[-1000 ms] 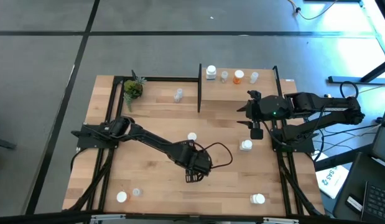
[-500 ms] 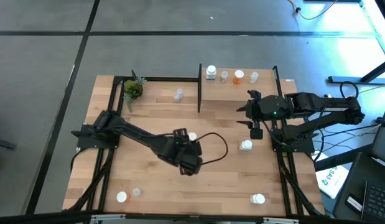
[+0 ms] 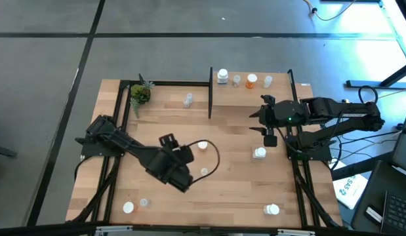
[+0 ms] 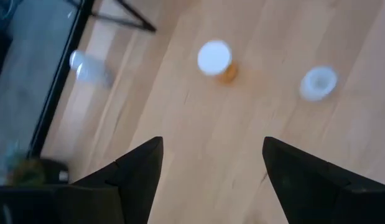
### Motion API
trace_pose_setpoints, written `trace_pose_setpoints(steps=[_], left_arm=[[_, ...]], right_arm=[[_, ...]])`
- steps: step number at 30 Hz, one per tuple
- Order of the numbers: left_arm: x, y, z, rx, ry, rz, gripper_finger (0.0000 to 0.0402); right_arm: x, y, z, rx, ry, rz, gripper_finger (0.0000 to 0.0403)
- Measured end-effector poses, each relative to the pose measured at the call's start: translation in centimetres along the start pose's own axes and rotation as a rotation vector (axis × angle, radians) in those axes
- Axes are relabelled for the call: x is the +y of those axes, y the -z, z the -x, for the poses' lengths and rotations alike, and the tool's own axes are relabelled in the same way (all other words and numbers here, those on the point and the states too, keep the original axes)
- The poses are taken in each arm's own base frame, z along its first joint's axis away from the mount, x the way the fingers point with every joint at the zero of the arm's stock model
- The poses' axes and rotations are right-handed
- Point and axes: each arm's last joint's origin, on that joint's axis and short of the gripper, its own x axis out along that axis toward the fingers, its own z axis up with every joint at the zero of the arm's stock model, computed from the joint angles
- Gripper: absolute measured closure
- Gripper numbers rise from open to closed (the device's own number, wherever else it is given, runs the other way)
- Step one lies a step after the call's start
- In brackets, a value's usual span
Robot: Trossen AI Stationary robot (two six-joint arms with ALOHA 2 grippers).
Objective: Pick and place medicine bottles onto shelf by color
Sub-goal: Put the bottom yellow transparent pill bottle on the shelf aligned with the other yellow transparent pill bottle
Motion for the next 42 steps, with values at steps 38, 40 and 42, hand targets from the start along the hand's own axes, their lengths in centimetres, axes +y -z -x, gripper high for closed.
trace_pose_setpoints(steps=[38, 40, 42], left_arm=[[-3.2, 5.2, 4.6, -0.084, 0.087, 0.128, 0.0132], [-3.2, 5.2, 4.6, -0.083, 0.087, 0.129, 0.0132], [-3.2, 5.2, 4.6, -0.082, 0.087, 0.128, 0.0132]], right_arm=[[8.7, -1.9, -14.2, -0.017, -0.439, 0.431, 0.0189], [9.2, -1.8, -15.2, -0.017, -0.443, 0.437, 0.0189], [9.7, -1.8, -16.3, -0.028, -0.445, 0.444, 0.0189]])
